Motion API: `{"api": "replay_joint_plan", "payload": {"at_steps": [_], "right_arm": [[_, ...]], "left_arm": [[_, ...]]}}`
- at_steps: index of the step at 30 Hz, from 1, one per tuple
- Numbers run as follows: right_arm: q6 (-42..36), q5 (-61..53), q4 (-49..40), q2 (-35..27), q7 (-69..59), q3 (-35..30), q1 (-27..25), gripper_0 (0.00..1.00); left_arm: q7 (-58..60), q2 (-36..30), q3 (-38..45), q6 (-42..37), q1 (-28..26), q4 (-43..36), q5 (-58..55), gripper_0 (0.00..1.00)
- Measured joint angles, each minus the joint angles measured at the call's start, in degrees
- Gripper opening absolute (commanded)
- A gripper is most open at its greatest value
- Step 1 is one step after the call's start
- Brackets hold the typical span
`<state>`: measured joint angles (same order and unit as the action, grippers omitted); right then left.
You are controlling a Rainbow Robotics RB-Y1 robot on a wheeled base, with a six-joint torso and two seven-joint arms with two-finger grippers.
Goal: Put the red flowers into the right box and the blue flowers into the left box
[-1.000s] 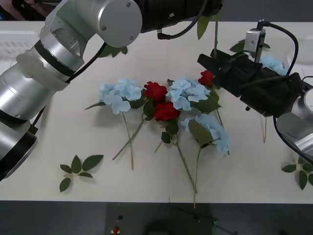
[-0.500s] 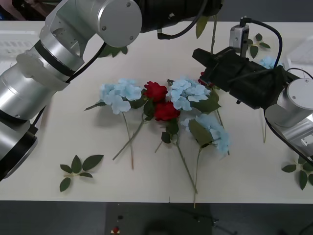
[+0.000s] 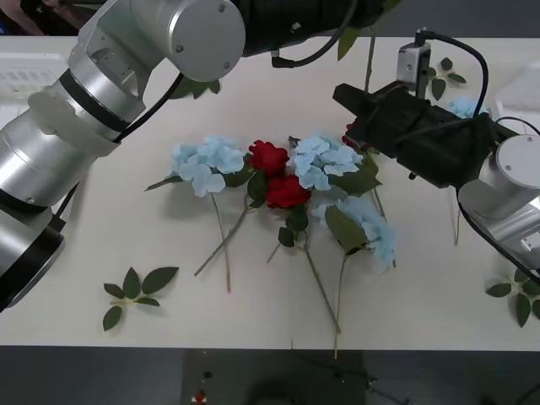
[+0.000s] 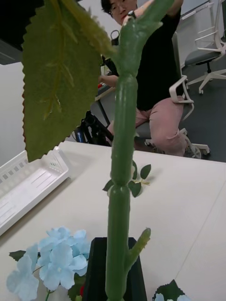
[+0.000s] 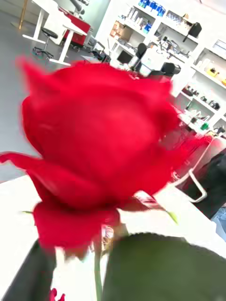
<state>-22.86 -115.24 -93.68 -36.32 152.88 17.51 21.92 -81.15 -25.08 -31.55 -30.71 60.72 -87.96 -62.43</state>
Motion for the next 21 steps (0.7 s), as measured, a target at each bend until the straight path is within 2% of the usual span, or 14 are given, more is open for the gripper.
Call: {"api": "replay_joint_plan", "payload": {"at_steps": [6,11,16,18,21], "right_arm": [[-0.8,0.0,3.3,-5.3,-1.3,0.6,0.4,0.00],[-6.9,-4.3,11.4,-16.0,-1.5,3.3,2.5,0.00],[-16.3,-4.7,21.5,-28.0,-4.4,4.3,4.2,0.00],[-19.9,-4.2,26.0,-32.0,-7.1,4.3,4.4,0.00],[-22.4,-2.3,31.8,-36.4,-10.0,4.8,4.4,0.00]], "left_arm": [[0.0,0.0,0.0,0.0,0.0,0.0,0.0,1.00],[0.0,0.0,0.0,0.0,-0.3,0.0,0.0,1.00],[0.0,-1.2,0.0,1.8,-2.3,0.0,-1.5,1.00],[0.0,-3.9,0.0,-1.7,-2.4,-0.4,-5.3,1.00],[0.0,-10.7,0.0,-15.2,-2.5,-3.4,-12.2,1.00]]}}
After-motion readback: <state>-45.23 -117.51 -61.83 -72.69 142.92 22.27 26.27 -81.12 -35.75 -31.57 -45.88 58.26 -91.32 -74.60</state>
